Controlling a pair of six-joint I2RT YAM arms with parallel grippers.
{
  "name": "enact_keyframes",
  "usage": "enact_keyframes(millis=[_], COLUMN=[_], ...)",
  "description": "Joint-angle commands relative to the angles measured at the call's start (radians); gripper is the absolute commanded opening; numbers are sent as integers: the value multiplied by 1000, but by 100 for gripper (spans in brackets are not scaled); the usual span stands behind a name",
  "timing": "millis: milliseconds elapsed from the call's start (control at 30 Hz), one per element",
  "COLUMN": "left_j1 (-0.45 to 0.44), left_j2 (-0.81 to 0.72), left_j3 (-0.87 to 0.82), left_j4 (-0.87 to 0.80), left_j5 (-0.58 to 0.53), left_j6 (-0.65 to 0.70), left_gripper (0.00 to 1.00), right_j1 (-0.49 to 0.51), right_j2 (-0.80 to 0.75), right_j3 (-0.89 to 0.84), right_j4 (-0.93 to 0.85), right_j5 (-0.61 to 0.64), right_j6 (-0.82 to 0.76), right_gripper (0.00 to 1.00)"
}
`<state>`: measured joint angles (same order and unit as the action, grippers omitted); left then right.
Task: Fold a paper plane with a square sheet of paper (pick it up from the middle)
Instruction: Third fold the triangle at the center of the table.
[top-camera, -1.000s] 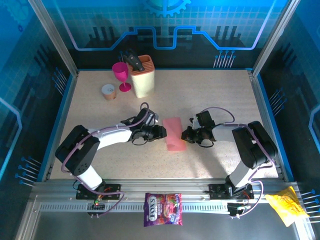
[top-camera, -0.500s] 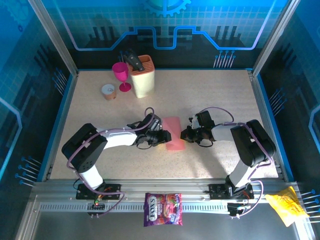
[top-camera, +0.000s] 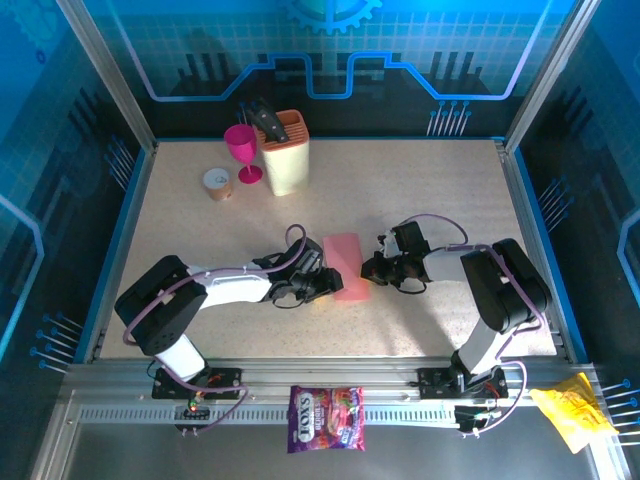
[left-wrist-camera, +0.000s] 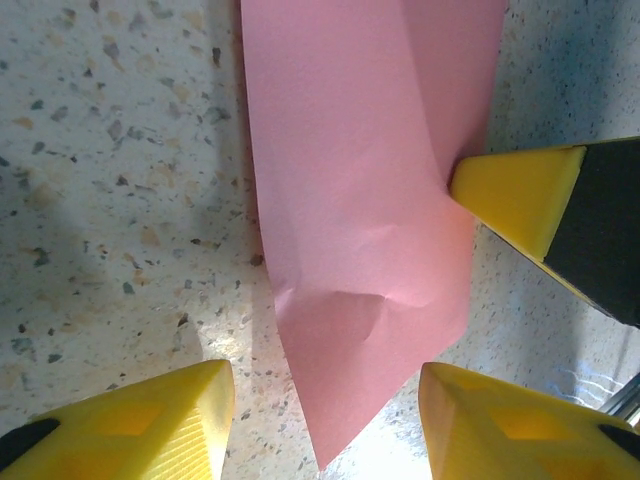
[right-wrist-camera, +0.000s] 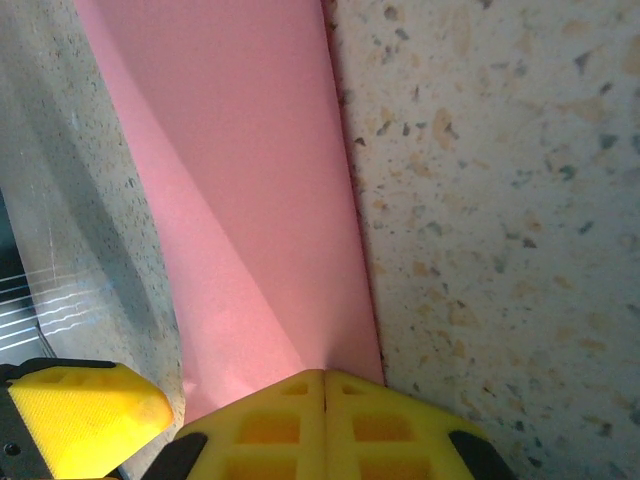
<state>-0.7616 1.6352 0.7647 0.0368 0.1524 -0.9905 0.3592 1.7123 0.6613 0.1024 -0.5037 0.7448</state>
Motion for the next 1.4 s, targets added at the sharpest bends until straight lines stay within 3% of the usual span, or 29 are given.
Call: enact_keyframes(millis=[0,567,967,1367], left_j1=[-5,-18,-15,105], left_j2=[17,72,87,131], left_j3=[23,44,31,44], left_j4=[13,122,154,219], left_j5=[-3,39,-6,85], left_j6=[-8,-45,-13,106], left_gripper=[53,54,54,51], right_j1=[11,3,-3,-9], right_j2=[97,108,123,135], right_j3=[-50,-55,-57,-58], right_j4=[-101,-91,-86,-94], right_j5=[112,104,100,100], right_j6=[-8,-13,-17,-31], right_gripper=[0,0,0,0])
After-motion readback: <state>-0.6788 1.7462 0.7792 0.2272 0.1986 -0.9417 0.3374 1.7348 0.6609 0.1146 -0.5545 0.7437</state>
